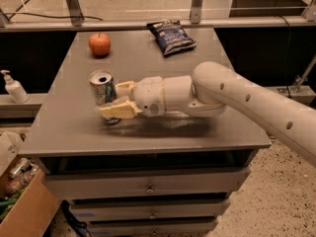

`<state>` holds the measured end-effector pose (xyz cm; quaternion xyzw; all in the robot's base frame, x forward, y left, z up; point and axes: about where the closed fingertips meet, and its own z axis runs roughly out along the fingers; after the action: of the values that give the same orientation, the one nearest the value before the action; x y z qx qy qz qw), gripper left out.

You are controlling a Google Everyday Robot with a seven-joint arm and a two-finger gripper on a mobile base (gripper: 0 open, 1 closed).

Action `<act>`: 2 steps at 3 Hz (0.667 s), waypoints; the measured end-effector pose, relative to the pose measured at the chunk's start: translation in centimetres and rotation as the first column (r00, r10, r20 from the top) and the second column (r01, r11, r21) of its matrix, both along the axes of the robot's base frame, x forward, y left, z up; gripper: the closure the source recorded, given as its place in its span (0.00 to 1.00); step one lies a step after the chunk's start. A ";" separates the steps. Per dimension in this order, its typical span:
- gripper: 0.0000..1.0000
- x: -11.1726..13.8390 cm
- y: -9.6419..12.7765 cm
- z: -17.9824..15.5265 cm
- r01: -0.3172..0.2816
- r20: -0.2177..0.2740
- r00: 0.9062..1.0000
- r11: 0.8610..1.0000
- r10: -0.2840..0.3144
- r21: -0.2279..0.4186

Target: Move redbull can near blue chip bag

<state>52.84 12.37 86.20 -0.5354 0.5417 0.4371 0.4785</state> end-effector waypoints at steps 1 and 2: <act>1.00 2.6 -5.1 1.0 0.135 -0.014 0.991 0.991 -0.135 -0.002; 1.00 5.4 -12.2 3.1 0.304 -0.024 0.952 0.952 -0.304 0.015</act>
Offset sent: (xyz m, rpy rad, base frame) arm 0.0854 -0.2140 0.0541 0.0446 0.0317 -0.5192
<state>58.28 0.21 89.31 -0.4365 0.6186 0.3689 0.5392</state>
